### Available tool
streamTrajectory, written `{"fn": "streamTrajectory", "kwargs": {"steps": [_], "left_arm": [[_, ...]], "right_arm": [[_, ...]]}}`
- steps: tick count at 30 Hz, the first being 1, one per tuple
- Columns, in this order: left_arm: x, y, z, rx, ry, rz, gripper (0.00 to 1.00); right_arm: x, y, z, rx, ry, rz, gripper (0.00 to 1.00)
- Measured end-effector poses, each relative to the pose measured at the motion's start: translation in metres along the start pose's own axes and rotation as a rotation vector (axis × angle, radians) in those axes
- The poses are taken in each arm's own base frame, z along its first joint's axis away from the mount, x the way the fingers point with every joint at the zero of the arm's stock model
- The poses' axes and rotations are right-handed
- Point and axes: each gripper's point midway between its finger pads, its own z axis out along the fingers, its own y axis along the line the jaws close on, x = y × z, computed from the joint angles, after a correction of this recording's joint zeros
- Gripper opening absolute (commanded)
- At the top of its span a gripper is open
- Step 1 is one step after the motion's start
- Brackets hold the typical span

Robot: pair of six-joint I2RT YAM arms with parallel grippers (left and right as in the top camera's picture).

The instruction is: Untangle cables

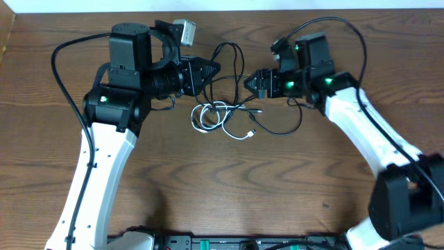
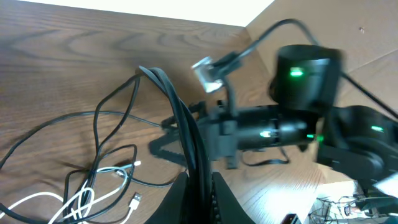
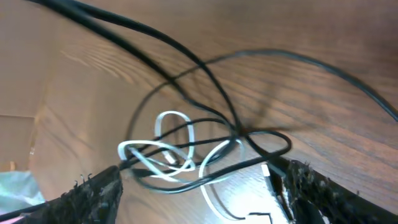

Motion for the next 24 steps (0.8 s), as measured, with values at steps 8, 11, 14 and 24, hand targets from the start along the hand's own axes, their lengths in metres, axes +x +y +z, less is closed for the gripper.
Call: {"fn": "streamTrajectory", "kwargs": {"steps": [8,11,14,24], "left_arm": [[0.002,0.001,0.0,-0.007,0.007,-0.011,0.08],[0.003,0.005,0.0,-0.029,0.009,-0.031,0.08],[0.003,0.007,0.0,-0.036,0.007,-0.041,0.08],[-0.001,0.02,-0.001,-0.114,-0.024,-0.155,0.08]], "right_arm": [[0.029,-0.004,0.042,-0.013,0.103,-0.03,0.75],[0.035,0.005,0.053,-0.03,0.118,-0.053,0.75],[0.047,0.007,0.07,-0.039,0.148,-0.065,0.74],[0.069,0.008,0.103,-0.045,0.197,-0.09,0.38]]}}
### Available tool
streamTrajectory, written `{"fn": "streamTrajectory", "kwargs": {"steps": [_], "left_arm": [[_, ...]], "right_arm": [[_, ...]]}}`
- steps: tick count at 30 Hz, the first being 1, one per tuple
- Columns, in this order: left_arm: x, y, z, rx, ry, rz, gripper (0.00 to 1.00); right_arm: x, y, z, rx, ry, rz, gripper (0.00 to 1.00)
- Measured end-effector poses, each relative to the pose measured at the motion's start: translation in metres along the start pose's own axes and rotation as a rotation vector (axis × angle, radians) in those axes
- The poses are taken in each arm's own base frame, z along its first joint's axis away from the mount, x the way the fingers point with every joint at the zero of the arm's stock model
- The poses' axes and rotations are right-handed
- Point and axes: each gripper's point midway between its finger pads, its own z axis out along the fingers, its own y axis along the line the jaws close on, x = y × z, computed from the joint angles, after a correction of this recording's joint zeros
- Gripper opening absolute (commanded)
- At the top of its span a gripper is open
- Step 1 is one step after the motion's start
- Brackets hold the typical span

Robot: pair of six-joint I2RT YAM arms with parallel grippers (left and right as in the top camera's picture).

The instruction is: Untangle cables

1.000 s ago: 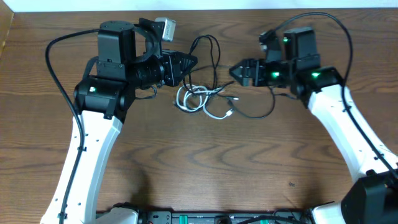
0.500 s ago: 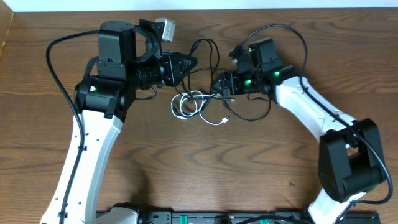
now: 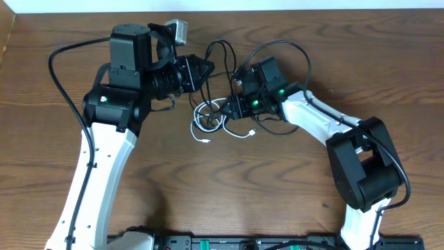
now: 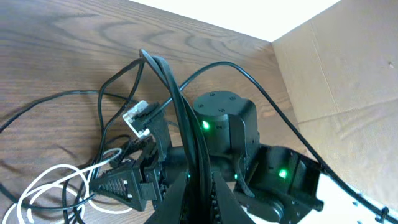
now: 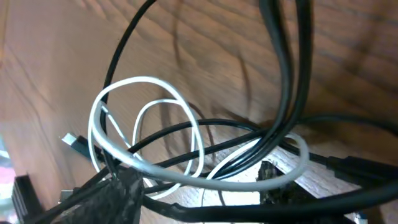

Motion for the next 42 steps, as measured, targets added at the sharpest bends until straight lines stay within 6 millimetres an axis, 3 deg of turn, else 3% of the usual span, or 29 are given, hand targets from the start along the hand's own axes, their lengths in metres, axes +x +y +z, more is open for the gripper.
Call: {"fn": "streamTrajectory", "kwargs": {"steps": [4,8,14,19,22,24,27,28,29,31,33,35,37,42], "left_arm": [[-0.001,0.003,0.0,-0.017,-0.009,-0.025,0.08],[-0.002,0.004,0.0,-0.021,-0.011,-0.039,0.08],[-0.004,0.013,-0.001,-0.076,-0.031,-0.048,0.08],[0.0,0.039,0.0,-0.2,-0.029,-0.083,0.08],[0.004,0.059,0.0,-0.299,-0.024,-0.107,0.08],[0.003,0.07,-0.002,-0.357,-0.037,-0.112,0.08],[-0.001,0.08,-0.007,-0.408,-0.061,-0.113,0.08],[-0.003,0.083,-0.008,-0.422,-0.068,-0.117,0.08],[-0.005,0.088,-0.011,-0.437,-0.079,-0.122,0.08],[-0.007,0.094,-0.015,-0.456,-0.089,-0.131,0.08],[-0.008,0.098,-0.017,-0.468,-0.094,-0.137,0.08],[-0.008,0.098,-0.018,-0.472,-0.094,-0.138,0.08],[-0.008,0.098,-0.018,-0.472,-0.093,-0.138,0.08],[-0.007,0.099,-0.018,-0.473,-0.091,-0.139,0.08]], "right_arm": [[-0.002,0.0,0.0,0.004,-0.009,-0.004,0.25],[-0.005,-0.003,0.001,0.028,-0.022,0.023,0.01],[-0.009,-0.01,0.002,0.082,-0.056,0.148,0.01],[-0.013,-0.019,-0.006,0.081,-0.067,0.242,0.01],[-0.017,-0.027,-0.032,0.098,-0.078,0.283,0.01],[-0.029,-0.029,-0.067,0.106,-0.125,0.293,0.01],[-0.044,-0.032,-0.132,0.123,-0.221,0.304,0.01],[-0.051,-0.038,-0.176,0.138,-0.294,0.312,0.01],[-0.054,-0.04,-0.197,0.146,-0.335,0.311,0.01],[-0.053,-0.051,-0.244,0.173,-0.411,0.337,0.01],[-0.047,-0.062,-0.277,0.205,-0.464,0.367,0.01],[-0.043,-0.068,-0.292,0.222,-0.483,0.384,0.01],[-0.04,-0.069,-0.292,0.225,-0.476,0.386,0.01],[-0.039,-0.061,-0.269,0.202,-0.419,0.366,0.01]]}}
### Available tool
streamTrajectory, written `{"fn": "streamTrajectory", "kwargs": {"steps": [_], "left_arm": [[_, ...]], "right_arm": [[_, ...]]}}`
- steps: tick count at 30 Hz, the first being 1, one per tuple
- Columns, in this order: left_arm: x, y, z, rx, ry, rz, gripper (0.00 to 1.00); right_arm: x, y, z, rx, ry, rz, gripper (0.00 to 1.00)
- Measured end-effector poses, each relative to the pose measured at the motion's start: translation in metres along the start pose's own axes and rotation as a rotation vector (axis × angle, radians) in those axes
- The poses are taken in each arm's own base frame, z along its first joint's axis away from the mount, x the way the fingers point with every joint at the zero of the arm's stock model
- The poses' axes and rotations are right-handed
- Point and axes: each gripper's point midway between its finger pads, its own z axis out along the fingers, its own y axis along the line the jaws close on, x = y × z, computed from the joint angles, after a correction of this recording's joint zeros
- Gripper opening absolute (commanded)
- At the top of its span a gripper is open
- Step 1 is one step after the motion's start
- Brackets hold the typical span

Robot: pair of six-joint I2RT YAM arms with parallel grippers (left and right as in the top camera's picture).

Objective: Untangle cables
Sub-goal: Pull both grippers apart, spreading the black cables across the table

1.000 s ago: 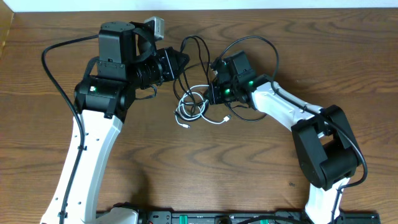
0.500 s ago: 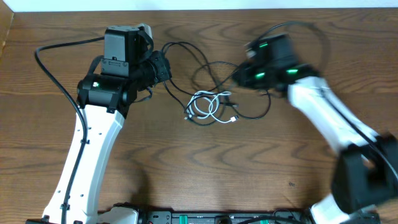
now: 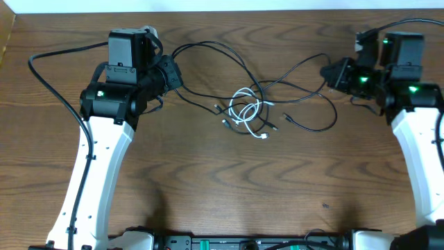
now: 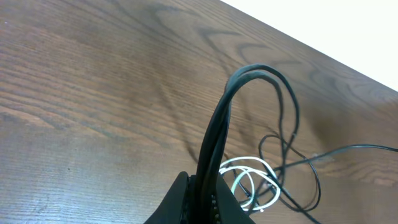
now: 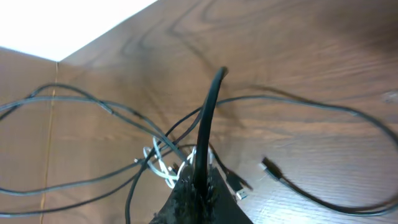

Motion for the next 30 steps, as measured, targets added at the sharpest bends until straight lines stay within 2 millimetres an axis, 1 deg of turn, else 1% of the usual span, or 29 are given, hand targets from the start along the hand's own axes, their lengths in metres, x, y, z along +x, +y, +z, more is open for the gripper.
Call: {"fn": "streamTrajectory", "kwargs": {"steps": [2,4,6,8,10,12,13,15,16,17,18,20,21,22,24,26,27,28,30], "left_arm": [[0.0,0.0,0.0,-0.001,0.001,0.0,0.08],[0.0,0.001,0.0,-0.004,0.0,0.005,0.08],[0.0,0.004,0.0,-0.02,-0.003,0.015,0.08],[0.0,0.015,-0.001,-0.081,-0.012,0.023,0.08],[-0.003,0.032,-0.003,-0.175,-0.033,0.03,0.08],[-0.006,0.051,-0.007,-0.274,-0.056,0.029,0.08],[-0.009,0.061,-0.01,-0.317,-0.069,0.022,0.08],[-0.016,0.079,-0.016,-0.378,-0.092,-0.002,0.09],[-0.019,0.087,-0.019,-0.399,-0.101,-0.016,0.1],[-0.022,0.098,-0.023,-0.431,-0.111,-0.031,0.14],[-0.026,0.109,-0.027,-0.461,-0.123,-0.051,0.14],[-0.031,0.125,-0.033,-0.5,-0.138,-0.08,0.17],[-0.032,0.13,-0.035,-0.507,-0.14,-0.088,0.17],[-0.031,0.13,-0.035,-0.503,-0.136,-0.087,0.17],[-0.03,0.126,-0.033,-0.483,-0.125,-0.08,0.17],[-0.027,0.119,-0.029,-0.437,-0.105,-0.073,0.17],[-0.025,0.114,-0.027,-0.407,-0.091,-0.068,0.17],[-0.023,0.109,-0.024,-0.374,-0.075,-0.06,0.22],[-0.02,0.101,-0.021,-0.324,-0.053,-0.047,0.29]], "right_arm": [[0.005,0.001,0.01,-0.003,0.025,-0.004,0.01],[0.005,-0.003,0.014,0.002,0.034,0.003,0.01],[0.0,-0.011,0.012,0.012,0.022,0.018,0.01],[-0.007,-0.024,0.005,0.031,0.0,0.044,0.01],[-0.015,-0.048,-0.007,0.067,-0.025,0.09,0.01],[-0.021,-0.063,-0.018,0.09,-0.047,0.122,0.01],[-0.024,-0.074,-0.028,0.106,-0.064,0.145,0.01],[-0.029,-0.088,-0.044,0.123,-0.094,0.176,0.01],[-0.03,-0.094,-0.052,0.131,-0.107,0.191,0.01],[-0.032,-0.101,-0.062,0.149,-0.129,0.204,0.01],[-0.034,-0.111,-0.074,0.169,-0.153,0.221,0.01],[-0.035,-0.125,-0.09,0.199,-0.183,0.257,0.01],[-0.035,-0.135,-0.098,0.221,-0.196,0.28,0.01],[-0.033,-0.145,-0.104,0.24,-0.201,0.302,0.01],[-0.031,-0.151,-0.109,0.255,-0.204,0.321,0.01],[-0.03,-0.153,-0.11,0.26,-0.203,0.322,0.02],[-0.03,-0.151,-0.109,0.256,-0.196,0.311,0.09],[-0.029,-0.147,-0.106,0.251,-0.187,0.291,0.17],[-0.027,-0.128,-0.091,0.216,-0.151,0.215,0.41]]}}
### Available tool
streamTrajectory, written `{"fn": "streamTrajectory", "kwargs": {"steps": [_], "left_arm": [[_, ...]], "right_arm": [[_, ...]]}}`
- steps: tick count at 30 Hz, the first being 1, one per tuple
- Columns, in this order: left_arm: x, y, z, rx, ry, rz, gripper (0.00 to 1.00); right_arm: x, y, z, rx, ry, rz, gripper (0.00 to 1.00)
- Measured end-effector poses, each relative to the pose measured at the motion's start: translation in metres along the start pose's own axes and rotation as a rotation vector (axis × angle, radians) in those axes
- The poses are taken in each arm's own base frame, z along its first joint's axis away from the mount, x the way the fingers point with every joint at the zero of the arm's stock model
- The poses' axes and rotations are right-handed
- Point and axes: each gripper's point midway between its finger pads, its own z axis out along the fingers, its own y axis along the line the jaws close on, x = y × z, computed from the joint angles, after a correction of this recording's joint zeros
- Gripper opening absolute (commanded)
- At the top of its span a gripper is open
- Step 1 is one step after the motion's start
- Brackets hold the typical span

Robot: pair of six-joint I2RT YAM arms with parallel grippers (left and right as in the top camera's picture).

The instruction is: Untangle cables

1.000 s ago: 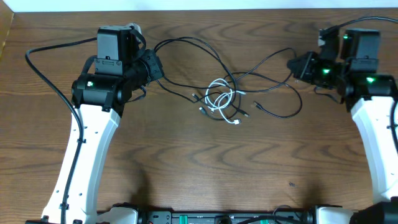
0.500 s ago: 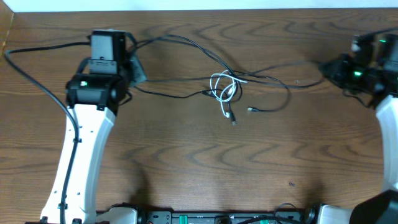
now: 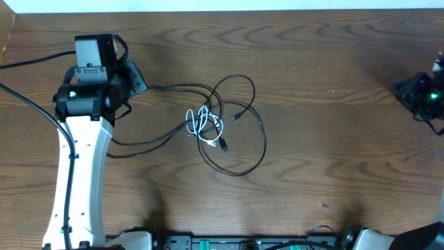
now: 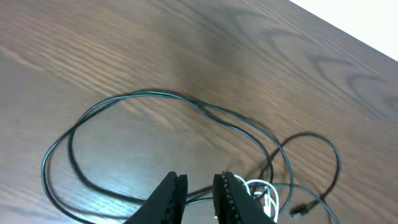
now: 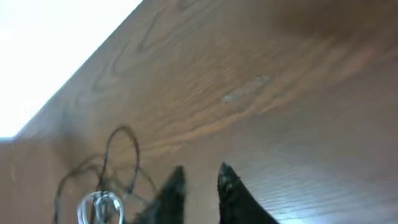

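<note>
A black cable (image 3: 239,132) lies in wide loops at the table's middle, one strand running left towards my left arm. A small white cable coil (image 3: 202,123) sits inside the loops, still crossed by black strands. My left gripper (image 3: 137,78) stands at the left, apart from the loops. In the left wrist view my left gripper (image 4: 201,180) is open and empty, the black cable (image 4: 124,112) and white coil (image 4: 264,191) ahead of it. My right gripper (image 3: 408,90) is at the far right edge; in its wrist view my right gripper (image 5: 200,169) is open and empty, far from the white coil (image 5: 98,205).
The brown wooden table (image 3: 333,173) fills the view, with a pale wall strip along its far edge. The left arm's own black supply cable (image 3: 28,55) hangs off at the left. A dark rail runs along the front edge (image 3: 243,243).
Both grippers were shut on black cable strands and are now open and empty. The cable lies slack on the table, its tangle shifted left. Both arms stand further outward.
At first my left gripper held a raised bundle of black cable while the right one stood open by the tangle, then open among its strands. Later both were shut on black cable, far apart, the cable stretched between. Now it is let go and lies looser.
</note>
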Motion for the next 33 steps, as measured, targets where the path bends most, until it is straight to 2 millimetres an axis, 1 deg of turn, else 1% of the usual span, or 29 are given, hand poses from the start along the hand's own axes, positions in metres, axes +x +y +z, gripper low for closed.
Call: {"fn": "streamTrajectory", "kwargs": {"steps": [1,3,5,6,7,9,10,11,12,15,18,21,25,30,33], "left_arm": [[0.001,-0.002,0.0,0.013,0.007,0.001,0.3],[0.005,-0.01,0.0,0.058,0.025,0.012,0.35],[0.009,-0.019,-0.001,0.098,0.043,0.027,0.38],[0.013,-0.028,0.0,0.127,0.059,0.04,0.39],[0.018,-0.035,0.001,0.146,0.077,0.056,0.4],[0.032,-0.045,0.007,0.165,0.128,0.092,0.43],[0.044,-0.051,0.014,0.17,0.179,0.116,0.45],[0.049,-0.053,0.018,0.169,0.202,0.125,0.46],[0.064,-0.059,0.03,0.169,0.264,0.148,0.47],[0.093,-0.072,0.058,0.186,0.382,0.22,0.48],[0.115,-0.08,0.074,0.205,0.457,0.281,0.48],[0.134,-0.083,0.092,0.209,0.535,0.303,0.48],[0.156,-0.083,0.11,0.228,0.632,0.304,0.47],[0.177,-0.08,0.122,0.249,0.718,0.324,0.47],[0.183,-0.079,0.129,0.255,0.741,0.331,0.35]], "right_arm": [[0.004,0.009,0.004,-0.013,0.011,-0.034,0.45],[0.016,0.039,0.016,-0.064,0.046,-0.122,0.55],[0.027,0.06,0.024,-0.096,0.069,-0.185,0.61],[0.032,0.068,0.028,-0.105,0.08,-0.208,0.62],[0.034,0.071,0.03,-0.107,0.087,-0.219,0.63],[0.037,0.071,0.035,-0.1,0.097,-0.219,0.64],[0.037,0.069,0.037,-0.091,0.1,-0.217,0.64],[0.037,0.067,0.038,-0.082,0.104,-0.213,0.64],[0.038,0.065,0.039,-0.076,0.107,-0.211,0.65],[0.037,0.064,0.039,-0.071,0.107,-0.21,0.67],[0.037,0.063,0.039,-0.064,0.104,-0.21,0.68],[0.037,0.063,0.039,-0.061,0.103,-0.211,0.69],[0.037,0.062,0.039,-0.059,0.103,-0.21,0.69],[0.036,0.062,0.039,-0.058,0.102,-0.211,0.7],[0.036,0.062,0.039,-0.058,0.102,-0.211,0.7]]}}
